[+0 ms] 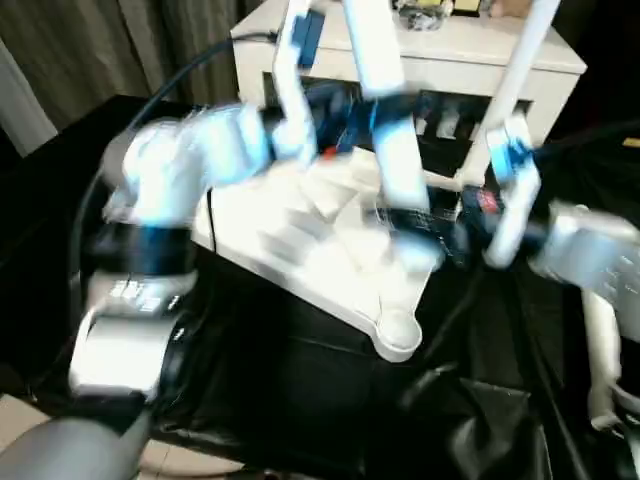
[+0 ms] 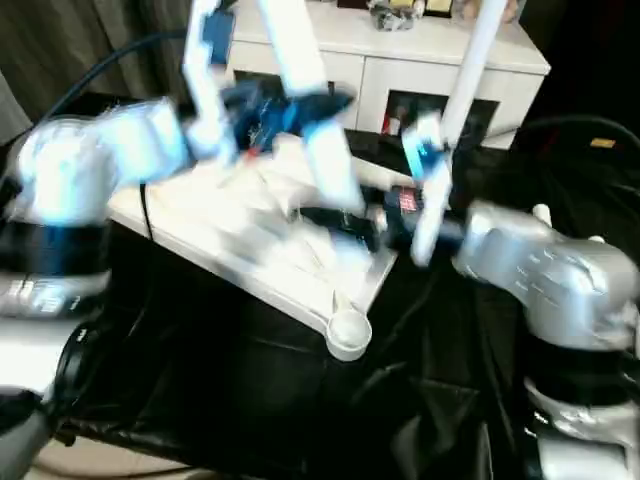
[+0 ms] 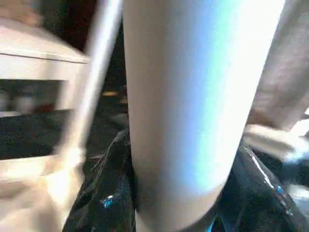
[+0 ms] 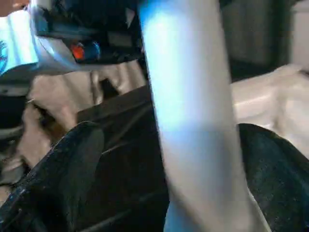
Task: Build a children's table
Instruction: Pick table leg
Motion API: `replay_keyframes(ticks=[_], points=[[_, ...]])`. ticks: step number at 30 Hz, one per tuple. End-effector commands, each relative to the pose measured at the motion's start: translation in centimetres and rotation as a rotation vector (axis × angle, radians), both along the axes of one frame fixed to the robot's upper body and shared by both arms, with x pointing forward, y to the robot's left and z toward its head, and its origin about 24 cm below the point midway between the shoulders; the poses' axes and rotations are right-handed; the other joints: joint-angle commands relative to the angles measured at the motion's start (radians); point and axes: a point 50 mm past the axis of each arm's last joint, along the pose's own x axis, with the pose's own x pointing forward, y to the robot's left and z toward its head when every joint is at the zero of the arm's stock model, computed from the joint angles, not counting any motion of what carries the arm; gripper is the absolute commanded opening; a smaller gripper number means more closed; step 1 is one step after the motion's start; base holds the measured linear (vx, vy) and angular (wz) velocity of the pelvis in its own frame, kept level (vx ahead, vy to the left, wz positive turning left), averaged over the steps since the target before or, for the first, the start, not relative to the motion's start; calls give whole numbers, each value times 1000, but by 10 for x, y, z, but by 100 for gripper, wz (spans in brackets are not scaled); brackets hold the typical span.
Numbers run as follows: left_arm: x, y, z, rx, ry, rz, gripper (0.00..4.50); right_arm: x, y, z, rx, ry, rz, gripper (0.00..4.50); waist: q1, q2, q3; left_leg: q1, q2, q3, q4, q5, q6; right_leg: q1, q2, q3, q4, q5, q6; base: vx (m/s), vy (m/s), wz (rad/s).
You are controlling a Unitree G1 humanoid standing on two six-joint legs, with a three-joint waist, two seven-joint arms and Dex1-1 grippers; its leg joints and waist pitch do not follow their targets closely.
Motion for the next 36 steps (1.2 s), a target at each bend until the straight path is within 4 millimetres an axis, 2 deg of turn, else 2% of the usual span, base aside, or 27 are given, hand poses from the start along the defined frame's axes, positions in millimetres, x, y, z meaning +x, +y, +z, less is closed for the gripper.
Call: replay_keyframes(ticks=[1,4,6,8,11,16,18,21,22,25,26,30,32,36], points=[[4,4,5,0,11,62,188,2,2,12,-1,-67,-57,450,5,-23,-69,11,60,-25,-81,-159,-15,56,-67,38,-81,-338,-171,0,0,0],[3,0,7,0,15,64,188,2,12,10,-48,-85,-82,450,6,-16,-74,13,61,-23,-77,-115,-5,54,-67,37,-72,-264,-203,0,0,0],[2,-2,7,6,17,60,188,1,20,5,-83,-90,-75,450,7,-18,-74,12,63,-23,-77,-95,6,56,-66,38,-66,-214,-221,0,0,0],[1,-4,7,8,19,61,188,1,23,3,-93,-88,-76,450,7,-18,-74,13,63,-22,-76,-93,10,56,-67,39,-64,-201,-230,0,0,0],[1,-4,8,11,19,60,188,2,25,2,-107,-88,-82,450,8,-17,-70,15,64,-21,-78,-112,7,55,-68,40,-69,-231,-229,0,0,0],[0,-6,8,13,19,56,188,4,28,0,-154,-102,-103,450,7,-20,-67,14,64,-23,-81,-151,-10,55,-70,40,-75,-294,-204,0,0,0],[-1,-7,7,16,17,53,188,5,29,-2,-168,-102,-107,420,6,-20,-67,13,64,-24,-81,-152,-15,55,-69,40,-75,-302,-196,0,0,0],[-2,-7,6,31,8,54,188,4,30,-4,-182,-87,-101,407,5,-20,-67,12,63,-24,-81,-154,-15,54,-69,41,-76,-306,-187,0,0,0],[-2,-7,5,38,5,54,188,4,30,-6,-192,-82,-98,378,5,-19,-67,13,63,-25,-82,-154,-15,54,-69,40,-75,-303,-187,0,0,0],[-3,-8,4,51,-5,53,188,5,30,-11,-235,-71,-108,371,5,-19,-69,13,65,-24,-80,-133,-11,55,-68,41,-71,-263,-196,0,0,0],[-3,-8,3,47,-2,50,188,6,31,-12,-246,-72,-110,354,5,-19,-68,12,63,-23,-80,-130,-10,56,-67,41,-71,-256,-200,0,0,0],[-3,-8,3,55,-5,54,188,6,32,-13,-244,-71,-106,328,5,-19,-69,12,63,-23,-79,-132,-5,57,-69,42,-71,-254,-207,0,0,0],[-3,-8,3,58,-6,55,188,6,33,-13,-245,-70,-104,297,5,-18,-68,12,64,-24,-79,-136,-4,57,-68,41,-71,-259,-208,0,0,0],[-4,-8,4,59,-16,46,188,6,33,-13,-245,-70,-104,266,4,-18,-67,14,64,-24,-80,-147,-10,55,-68,41,-72,-272,-206,0,0,0]])
